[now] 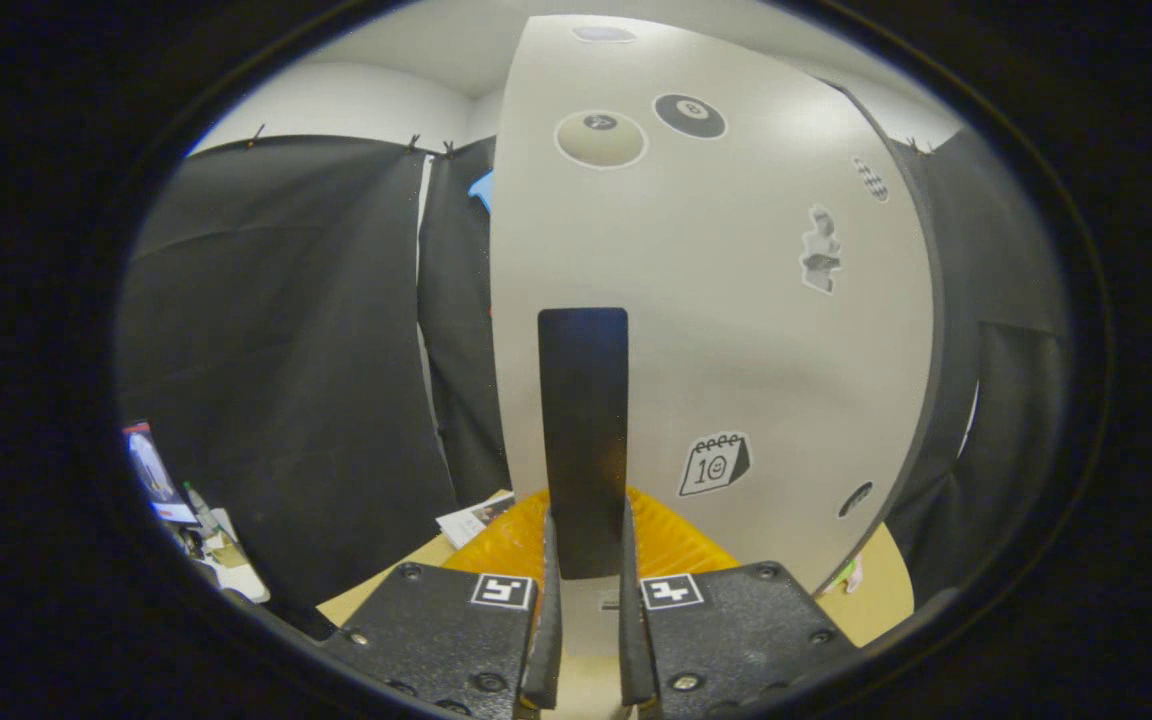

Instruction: Open the shoe cabinet door, grab the shoes and put them into the shoe cabinet, then close the shoe cabinet door.

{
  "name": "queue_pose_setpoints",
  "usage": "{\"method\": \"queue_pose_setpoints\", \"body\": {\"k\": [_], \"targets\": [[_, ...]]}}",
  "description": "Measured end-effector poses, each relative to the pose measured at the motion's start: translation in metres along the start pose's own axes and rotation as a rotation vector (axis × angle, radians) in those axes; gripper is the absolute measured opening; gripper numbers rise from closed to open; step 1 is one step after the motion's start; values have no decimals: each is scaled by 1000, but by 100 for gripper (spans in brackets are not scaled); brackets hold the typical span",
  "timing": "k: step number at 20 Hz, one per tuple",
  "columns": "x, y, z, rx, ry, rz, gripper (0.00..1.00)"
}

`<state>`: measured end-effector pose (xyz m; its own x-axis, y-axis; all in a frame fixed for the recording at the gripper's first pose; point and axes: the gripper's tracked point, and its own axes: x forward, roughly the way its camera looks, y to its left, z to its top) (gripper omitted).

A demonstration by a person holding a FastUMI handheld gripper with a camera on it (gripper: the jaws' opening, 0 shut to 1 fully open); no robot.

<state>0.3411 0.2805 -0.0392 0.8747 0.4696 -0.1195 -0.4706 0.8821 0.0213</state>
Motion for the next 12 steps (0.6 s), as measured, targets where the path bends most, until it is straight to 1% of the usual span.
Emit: {"method": "queue_pose_setpoints", "body": {"k": [2, 5, 9, 12], "targets": [[-11, -4, -3, 15, 3, -2, 25], [-30, -14, -6, 28, 0, -29, 25], [-56, -30, -10, 27, -9, -95, 23], [-67, -45, -11, 41, -14, -146, 21]]}}
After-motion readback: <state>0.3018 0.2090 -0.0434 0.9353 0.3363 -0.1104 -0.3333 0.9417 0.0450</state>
